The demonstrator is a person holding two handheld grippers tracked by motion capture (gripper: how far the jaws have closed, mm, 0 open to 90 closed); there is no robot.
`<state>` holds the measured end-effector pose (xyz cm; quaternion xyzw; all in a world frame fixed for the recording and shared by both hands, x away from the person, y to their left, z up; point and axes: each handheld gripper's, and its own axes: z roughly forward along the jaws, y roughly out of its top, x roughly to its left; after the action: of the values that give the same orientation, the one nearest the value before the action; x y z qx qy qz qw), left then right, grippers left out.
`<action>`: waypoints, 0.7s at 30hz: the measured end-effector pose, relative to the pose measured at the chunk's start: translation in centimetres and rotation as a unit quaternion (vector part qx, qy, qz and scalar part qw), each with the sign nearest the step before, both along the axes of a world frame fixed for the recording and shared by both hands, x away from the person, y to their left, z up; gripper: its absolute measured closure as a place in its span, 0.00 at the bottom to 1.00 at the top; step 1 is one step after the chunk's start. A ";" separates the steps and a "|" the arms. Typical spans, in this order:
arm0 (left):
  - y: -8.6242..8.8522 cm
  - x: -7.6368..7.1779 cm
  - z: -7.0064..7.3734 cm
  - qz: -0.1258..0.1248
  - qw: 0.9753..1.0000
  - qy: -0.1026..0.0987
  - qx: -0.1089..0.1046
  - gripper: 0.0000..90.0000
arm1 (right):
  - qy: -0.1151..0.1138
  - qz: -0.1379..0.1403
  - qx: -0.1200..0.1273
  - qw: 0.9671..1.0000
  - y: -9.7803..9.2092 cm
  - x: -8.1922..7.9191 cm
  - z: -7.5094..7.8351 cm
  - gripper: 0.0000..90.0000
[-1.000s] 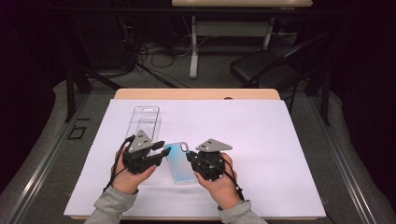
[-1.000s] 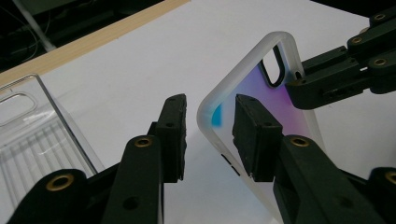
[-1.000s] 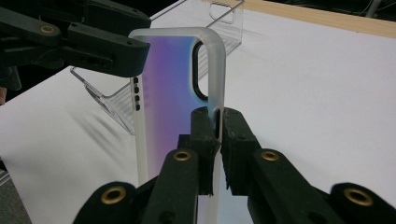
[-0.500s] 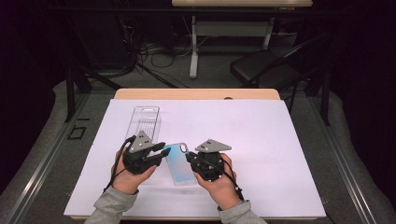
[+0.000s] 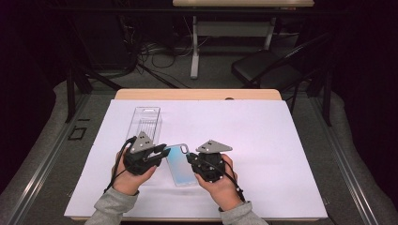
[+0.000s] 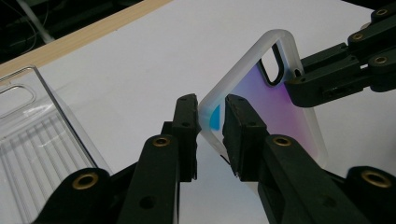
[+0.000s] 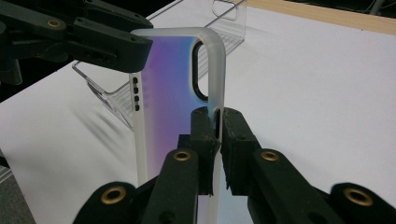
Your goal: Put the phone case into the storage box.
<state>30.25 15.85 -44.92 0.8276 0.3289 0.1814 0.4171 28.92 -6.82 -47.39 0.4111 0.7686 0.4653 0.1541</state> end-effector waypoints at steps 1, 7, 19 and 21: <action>0.0 0.0 0.0 0.000 1.000 0.000 -0.001 0.84 | 0.000 0.000 0.000 1.000 0.0 0.0 0.0 0.94; 0.0 0.0 0.0 0.001 1.000 -0.001 0.001 0.84 | -0.001 0.001 0.000 1.000 0.0 0.0 0.0 0.94; -0.1 -0.1 0.0 0.002 1.000 -0.006 0.015 0.86 | 0.000 0.003 -0.002 1.000 0.1 0.0 -0.1 0.94; -0.2 -0.1 0.1 0.002 1.000 -0.007 0.018 0.86 | 0.001 0.003 -0.002 1.000 0.1 0.0 -0.1 0.94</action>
<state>30.12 15.67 -44.87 0.8329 0.3243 0.1944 0.4040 28.90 -6.75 -47.44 0.4089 0.7707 0.4642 0.1529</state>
